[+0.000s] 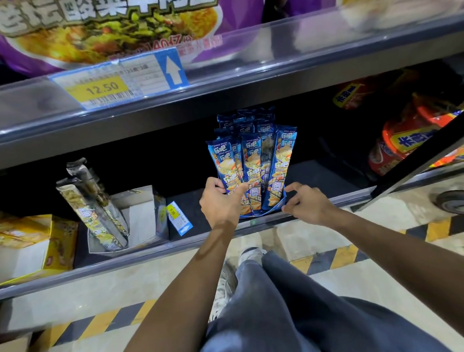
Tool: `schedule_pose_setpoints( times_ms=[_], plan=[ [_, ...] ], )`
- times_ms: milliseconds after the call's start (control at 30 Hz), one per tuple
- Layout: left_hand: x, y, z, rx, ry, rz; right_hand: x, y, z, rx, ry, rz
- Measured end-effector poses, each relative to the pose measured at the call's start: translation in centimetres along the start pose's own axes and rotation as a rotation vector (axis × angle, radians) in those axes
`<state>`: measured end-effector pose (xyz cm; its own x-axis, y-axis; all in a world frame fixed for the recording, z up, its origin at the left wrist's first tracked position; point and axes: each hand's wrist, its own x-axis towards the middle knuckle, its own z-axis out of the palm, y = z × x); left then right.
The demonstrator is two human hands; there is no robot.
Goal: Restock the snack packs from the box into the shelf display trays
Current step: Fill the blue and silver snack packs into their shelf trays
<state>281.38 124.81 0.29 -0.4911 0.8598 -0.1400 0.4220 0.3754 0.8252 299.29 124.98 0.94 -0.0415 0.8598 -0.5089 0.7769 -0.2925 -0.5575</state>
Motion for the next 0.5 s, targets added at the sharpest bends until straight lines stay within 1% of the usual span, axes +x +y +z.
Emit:
schedule_pose_setpoints(
  times_ms=[133, 267, 500],
  plan=[
    [0.1, 0.1, -0.2, 0.046, -0.032, 0.05, 0.1, 0.1, 0.0, -0.017, 0.006, 0.006],
    [0.1, 0.6, -0.8, 0.094, -0.08, 0.031, 0.1, 0.0, -0.1, -0.065, 0.014, 0.014],
    [0.6, 1.0, -1.7, 0.163, -0.161, 0.046, -0.9, -1.8, -0.9, -0.184, 0.059, -0.03]
  ],
)
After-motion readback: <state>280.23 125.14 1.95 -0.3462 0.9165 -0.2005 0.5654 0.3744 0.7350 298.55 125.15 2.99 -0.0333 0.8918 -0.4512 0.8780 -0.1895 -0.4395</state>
